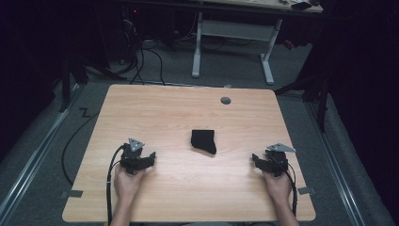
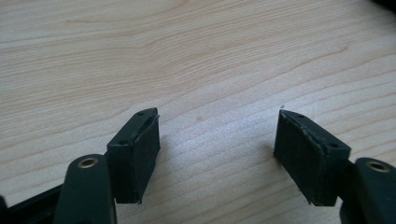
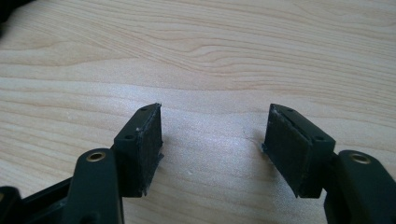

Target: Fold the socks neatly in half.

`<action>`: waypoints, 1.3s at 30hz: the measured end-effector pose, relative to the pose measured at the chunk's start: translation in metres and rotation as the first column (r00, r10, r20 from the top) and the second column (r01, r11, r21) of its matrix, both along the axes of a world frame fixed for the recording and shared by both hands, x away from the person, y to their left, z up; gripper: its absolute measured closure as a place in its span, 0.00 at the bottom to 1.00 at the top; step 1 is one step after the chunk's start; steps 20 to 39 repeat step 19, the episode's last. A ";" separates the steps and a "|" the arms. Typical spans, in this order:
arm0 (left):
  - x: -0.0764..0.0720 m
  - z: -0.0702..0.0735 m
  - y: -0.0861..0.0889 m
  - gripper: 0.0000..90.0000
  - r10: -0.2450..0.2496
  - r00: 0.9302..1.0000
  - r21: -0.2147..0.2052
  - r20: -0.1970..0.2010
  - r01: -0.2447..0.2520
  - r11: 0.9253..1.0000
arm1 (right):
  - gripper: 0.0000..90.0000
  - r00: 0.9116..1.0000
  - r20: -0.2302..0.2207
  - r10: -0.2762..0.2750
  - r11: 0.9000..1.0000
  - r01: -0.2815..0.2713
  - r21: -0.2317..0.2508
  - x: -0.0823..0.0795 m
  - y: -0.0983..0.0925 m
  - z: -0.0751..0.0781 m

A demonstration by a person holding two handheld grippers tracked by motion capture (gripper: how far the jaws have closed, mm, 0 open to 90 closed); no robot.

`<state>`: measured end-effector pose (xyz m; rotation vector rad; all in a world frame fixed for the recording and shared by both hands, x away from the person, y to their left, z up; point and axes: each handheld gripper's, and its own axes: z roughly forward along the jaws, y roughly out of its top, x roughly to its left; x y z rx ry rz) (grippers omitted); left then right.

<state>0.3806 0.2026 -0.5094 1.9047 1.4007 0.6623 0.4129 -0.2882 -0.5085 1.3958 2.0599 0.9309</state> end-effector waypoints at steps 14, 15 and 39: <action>0.000 0.000 0.000 0.35 -0.007 1.000 0.000 0.000 0.007 1.000 | 0.41 1.000 0.001 -0.009 1.000 0.009 -0.003 0.000 0.001 0.000; 0.000 0.000 0.000 0.35 -0.007 1.000 0.001 0.000 0.007 1.000 | 0.41 1.000 0.001 -0.010 1.000 0.010 -0.003 0.000 0.001 0.000; 0.000 0.000 0.000 0.35 -0.008 1.000 0.000 -0.001 0.008 1.000 | 0.41 1.000 0.002 -0.012 1.000 0.012 -0.005 0.000 0.000 0.000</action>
